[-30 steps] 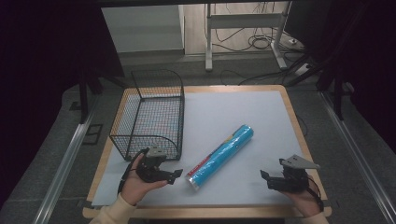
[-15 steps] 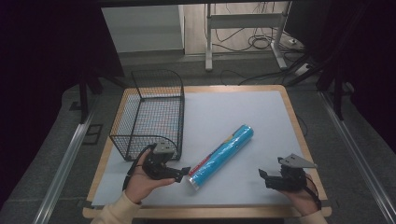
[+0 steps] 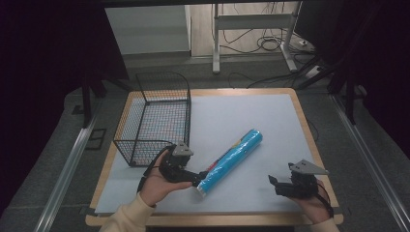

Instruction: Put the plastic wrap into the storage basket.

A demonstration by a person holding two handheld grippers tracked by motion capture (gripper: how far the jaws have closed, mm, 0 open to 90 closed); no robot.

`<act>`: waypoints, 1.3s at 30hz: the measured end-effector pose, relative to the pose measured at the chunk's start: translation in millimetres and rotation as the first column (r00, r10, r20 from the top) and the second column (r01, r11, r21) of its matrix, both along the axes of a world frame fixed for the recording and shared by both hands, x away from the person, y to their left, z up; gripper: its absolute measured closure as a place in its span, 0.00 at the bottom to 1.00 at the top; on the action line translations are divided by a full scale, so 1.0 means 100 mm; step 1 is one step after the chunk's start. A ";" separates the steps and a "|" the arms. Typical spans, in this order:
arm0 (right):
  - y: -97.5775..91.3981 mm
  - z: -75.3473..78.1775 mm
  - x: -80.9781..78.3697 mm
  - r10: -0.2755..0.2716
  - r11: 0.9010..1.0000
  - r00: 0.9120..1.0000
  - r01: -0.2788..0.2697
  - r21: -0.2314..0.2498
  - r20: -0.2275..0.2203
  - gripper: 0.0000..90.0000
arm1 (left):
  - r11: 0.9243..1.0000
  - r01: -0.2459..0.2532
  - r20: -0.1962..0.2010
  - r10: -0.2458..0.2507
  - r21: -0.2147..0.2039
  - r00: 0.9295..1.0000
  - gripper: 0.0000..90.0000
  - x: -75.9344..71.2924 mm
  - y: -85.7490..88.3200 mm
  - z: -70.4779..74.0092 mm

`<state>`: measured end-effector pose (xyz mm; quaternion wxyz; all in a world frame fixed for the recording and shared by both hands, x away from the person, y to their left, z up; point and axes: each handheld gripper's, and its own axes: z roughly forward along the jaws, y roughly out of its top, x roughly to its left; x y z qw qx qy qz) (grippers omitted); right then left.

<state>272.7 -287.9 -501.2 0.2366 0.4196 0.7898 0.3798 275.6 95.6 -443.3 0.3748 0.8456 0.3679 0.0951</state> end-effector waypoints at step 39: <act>-0.01 -0.01 -0.01 -0.004 1.000 1.000 0.004 -0.021 -0.005 0.15 | 0.990 0.072 -0.038 -0.068 0.119 0.997 0.19 0.42 -0.84 0.03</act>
